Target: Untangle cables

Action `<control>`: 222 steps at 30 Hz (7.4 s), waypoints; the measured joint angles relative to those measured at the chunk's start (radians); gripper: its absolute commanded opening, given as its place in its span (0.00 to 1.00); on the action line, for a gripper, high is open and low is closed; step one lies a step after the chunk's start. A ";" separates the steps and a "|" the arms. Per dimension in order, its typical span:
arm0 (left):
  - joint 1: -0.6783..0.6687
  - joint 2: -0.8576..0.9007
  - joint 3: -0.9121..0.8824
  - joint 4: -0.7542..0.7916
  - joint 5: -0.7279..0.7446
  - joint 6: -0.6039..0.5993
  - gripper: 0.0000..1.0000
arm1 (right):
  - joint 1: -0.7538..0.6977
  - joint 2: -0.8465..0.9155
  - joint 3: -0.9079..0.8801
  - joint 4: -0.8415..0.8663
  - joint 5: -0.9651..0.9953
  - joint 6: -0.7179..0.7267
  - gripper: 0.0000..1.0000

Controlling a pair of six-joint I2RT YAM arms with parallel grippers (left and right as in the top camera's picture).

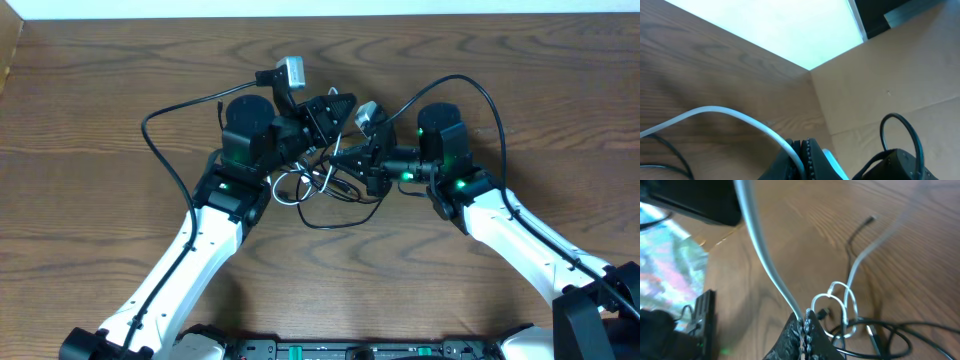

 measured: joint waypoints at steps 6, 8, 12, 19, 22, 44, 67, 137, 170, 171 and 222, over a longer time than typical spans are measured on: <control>0.048 0.000 0.002 -0.201 -0.001 0.108 0.40 | -0.027 0.000 0.001 -0.156 0.225 0.042 0.01; 0.061 0.001 0.004 -0.328 -0.007 0.175 0.40 | -0.058 0.000 0.001 -0.182 0.282 0.044 0.01; 0.068 0.001 0.001 -0.542 -0.056 0.296 0.45 | -0.132 -0.013 0.013 -0.254 0.345 0.047 0.01; 0.068 0.025 0.001 -0.750 -0.218 0.409 0.46 | -0.192 -0.162 0.168 -0.279 0.381 0.051 0.08; 0.068 0.058 0.001 -0.777 -0.281 0.420 0.46 | -0.193 -0.236 0.224 -0.285 0.376 0.053 0.15; 0.069 0.268 0.003 -0.762 -0.412 0.443 0.08 | -0.147 0.066 0.227 -0.766 0.305 0.060 0.32; 0.103 -0.217 0.174 -0.437 -0.043 0.346 0.08 | -0.090 0.118 0.226 -0.542 0.105 0.037 0.57; 0.107 -0.218 0.173 -0.008 0.127 0.015 0.08 | 0.032 0.118 0.225 -0.312 0.207 -0.144 0.64; 0.092 -0.218 0.173 -0.043 0.053 -0.058 0.08 | 0.022 0.118 0.225 -0.199 -0.105 -0.300 0.16; 0.092 -0.218 0.173 -0.043 0.053 -0.058 0.08 | 0.022 0.118 0.225 -0.198 -0.104 -0.301 0.12; 0.090 0.403 0.177 -0.757 -0.421 0.397 0.59 | -0.031 0.116 0.224 -0.627 0.506 0.042 0.23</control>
